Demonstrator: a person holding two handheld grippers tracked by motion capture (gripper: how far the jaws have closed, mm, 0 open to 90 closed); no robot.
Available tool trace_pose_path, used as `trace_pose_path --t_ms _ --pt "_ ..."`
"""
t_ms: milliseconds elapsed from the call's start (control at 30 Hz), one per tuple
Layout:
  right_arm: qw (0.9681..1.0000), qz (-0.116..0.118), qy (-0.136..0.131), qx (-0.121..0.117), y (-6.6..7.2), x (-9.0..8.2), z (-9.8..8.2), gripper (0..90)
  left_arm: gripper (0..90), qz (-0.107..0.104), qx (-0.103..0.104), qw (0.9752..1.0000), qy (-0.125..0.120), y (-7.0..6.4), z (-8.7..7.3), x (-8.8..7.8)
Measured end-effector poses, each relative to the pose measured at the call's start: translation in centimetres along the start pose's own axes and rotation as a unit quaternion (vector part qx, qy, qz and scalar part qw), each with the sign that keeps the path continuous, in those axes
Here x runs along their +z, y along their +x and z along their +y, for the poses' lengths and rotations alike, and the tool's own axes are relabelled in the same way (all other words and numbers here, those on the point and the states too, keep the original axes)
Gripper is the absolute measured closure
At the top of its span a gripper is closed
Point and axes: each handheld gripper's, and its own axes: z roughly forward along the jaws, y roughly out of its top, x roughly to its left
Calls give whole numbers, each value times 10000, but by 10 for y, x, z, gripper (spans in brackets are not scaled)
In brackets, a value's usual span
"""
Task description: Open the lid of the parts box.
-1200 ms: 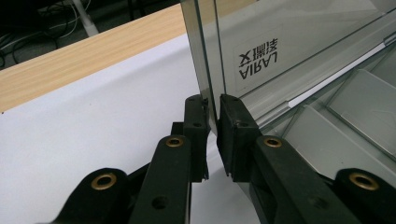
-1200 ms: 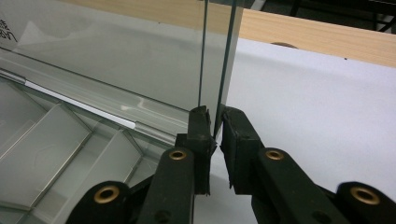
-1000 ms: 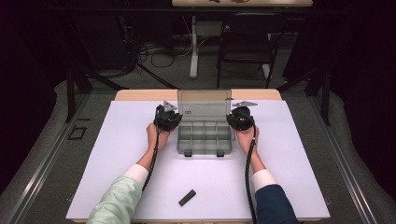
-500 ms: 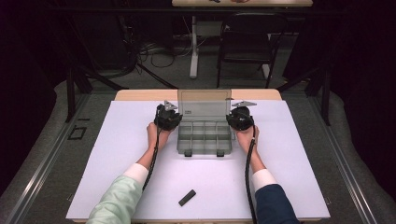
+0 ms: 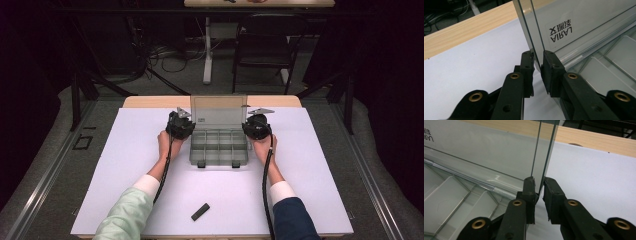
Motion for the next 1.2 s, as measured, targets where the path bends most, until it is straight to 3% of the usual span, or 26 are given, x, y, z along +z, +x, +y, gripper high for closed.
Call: trace_pose_path --t_ms 100,233,300,367,433,500,733,900,1100,1200 --pt "10000 0 10 -27 0 -1 0 771 749 143 142 9998 70 -3 2 0" --pt "10000 -32 26 -50 0 -2 1 746 714 233 121 9996 106 -2 1 0" --pt "10000 -12 11 -36 -1 -3 1 684 638 305 59 9995 104 1 0 -2" --pt "10000 29 -1 -27 -3 -5 1 612 498 367 -31 9993 69 6 -1 -5" --pt "10000 69 -14 -63 -3 -9 1 509 361 270 -155 9995 -49 11 -2 -9" --pt "9998 168 -27 -93 -3 -12 1 444 311 155 -215 9996 -120 13 -3 -15" --pt "9984 519 -102 -198 -1 -28 -4 249 167 -166 -83 9996 -229 11 -9 -33" --pt "9963 764 -99 -391 2 -41 -12 184 141 -409 24 9989 -221 7 -15 -47" --pt "9943 891 -148 -563 7 -59 -24 149 100 -460 352 9981 -204 -2 -31 -64" --pt "9931 985 -193 -601 10 -68 -29 138 76 -515 369 9978 -196 -5 -40 -71"
